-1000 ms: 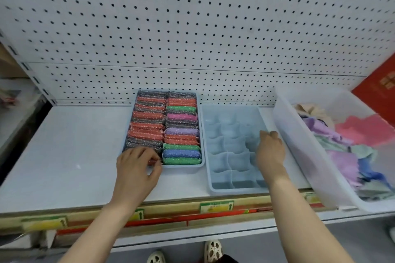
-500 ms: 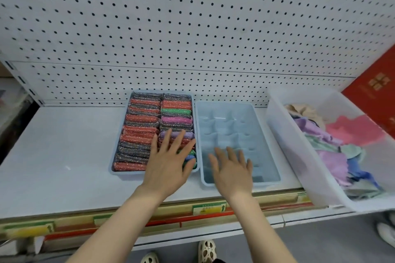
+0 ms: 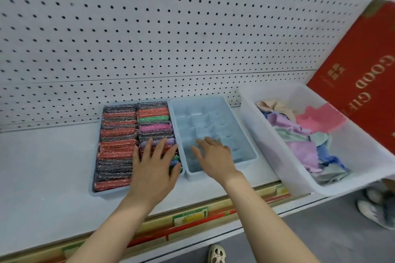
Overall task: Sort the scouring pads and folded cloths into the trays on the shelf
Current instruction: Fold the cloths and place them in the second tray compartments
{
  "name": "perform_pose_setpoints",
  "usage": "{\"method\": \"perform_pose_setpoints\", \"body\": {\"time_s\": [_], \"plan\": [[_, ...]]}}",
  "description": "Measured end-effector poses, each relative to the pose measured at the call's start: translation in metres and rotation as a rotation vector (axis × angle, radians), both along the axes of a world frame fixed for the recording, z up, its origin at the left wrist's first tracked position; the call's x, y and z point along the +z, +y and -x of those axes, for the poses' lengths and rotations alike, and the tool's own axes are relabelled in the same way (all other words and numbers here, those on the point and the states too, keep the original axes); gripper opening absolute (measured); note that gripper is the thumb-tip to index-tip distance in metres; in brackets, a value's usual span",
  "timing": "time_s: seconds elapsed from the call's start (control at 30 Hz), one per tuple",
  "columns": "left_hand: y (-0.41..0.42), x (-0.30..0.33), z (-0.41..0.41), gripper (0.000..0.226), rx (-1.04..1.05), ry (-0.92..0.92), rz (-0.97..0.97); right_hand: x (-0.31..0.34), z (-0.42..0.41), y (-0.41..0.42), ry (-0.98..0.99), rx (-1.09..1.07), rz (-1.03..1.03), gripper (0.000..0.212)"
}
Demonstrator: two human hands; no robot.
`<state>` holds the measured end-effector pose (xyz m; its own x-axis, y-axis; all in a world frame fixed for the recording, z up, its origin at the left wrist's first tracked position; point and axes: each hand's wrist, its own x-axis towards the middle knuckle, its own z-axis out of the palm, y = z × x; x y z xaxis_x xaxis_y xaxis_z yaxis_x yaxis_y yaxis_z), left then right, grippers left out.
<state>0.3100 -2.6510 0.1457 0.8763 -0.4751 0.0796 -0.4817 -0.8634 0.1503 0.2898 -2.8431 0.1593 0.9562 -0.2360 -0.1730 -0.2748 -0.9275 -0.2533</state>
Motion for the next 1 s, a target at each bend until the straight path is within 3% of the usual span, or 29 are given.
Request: {"method": "perform_pose_setpoints", "body": {"time_s": [0.13, 0.23, 0.37, 0.5, 0.57, 0.67, 0.77, 0.83, 0.9, 0.97, 1.0], "plan": [[-0.032, 0.018, -0.009, 0.051, -0.014, -0.084, 0.148, 0.043, -0.008, -0.055, -0.217, -0.011, -0.139, 0.043], [-0.082, 0.035, -0.023, 0.052, -0.102, -0.160, 0.245, 0.074, -0.015, -0.132, -0.424, -0.168, -0.086, 0.039], [-0.158, 0.044, -0.038, 0.046, -0.120, -0.170, 0.324, 0.066, -0.016, -0.249, -0.202, -0.327, 0.113, 0.031], [-0.228, 0.055, -0.047, 0.036, -0.106, -0.118, 0.333, 0.030, -0.017, -0.314, 0.031, -0.227, 0.154, 0.032], [-0.254, 0.064, -0.050, 0.038, -0.114, -0.062, 0.340, 0.039, -0.024, -0.327, 0.018, -0.204, 0.075, 0.016], [-0.282, 0.078, -0.055, 0.042, -0.148, -0.008, 0.360, 0.078, -0.038, -0.337, -0.170, -0.195, -0.156, 0.042], [-0.307, 0.102, -0.054, 0.051, -0.173, 0.110, 0.433, 0.124, -0.047, -0.330, -0.253, -0.157, -0.426, 0.048], [-0.320, 0.119, -0.053, 0.052, -0.154, 0.327, 0.599, 0.145, -0.054, -0.326, -0.289, -0.181, -0.591, 0.050], [-0.327, 0.131, -0.054, 0.037, -0.095, 0.476, 0.843, 0.157, -0.056, -0.321, -0.325, -0.193, -0.627, 0.050], [-0.329, 0.137, -0.059, 0.029, -0.021, 0.446, 0.991, 0.163, -0.053, -0.316, -0.350, -0.204, -0.645, 0.051], [-0.327, 0.139, -0.061, 0.035, -0.006, 0.442, 0.992, 0.165, -0.051, -0.314, -0.370, -0.210, -0.670, 0.050]]}}
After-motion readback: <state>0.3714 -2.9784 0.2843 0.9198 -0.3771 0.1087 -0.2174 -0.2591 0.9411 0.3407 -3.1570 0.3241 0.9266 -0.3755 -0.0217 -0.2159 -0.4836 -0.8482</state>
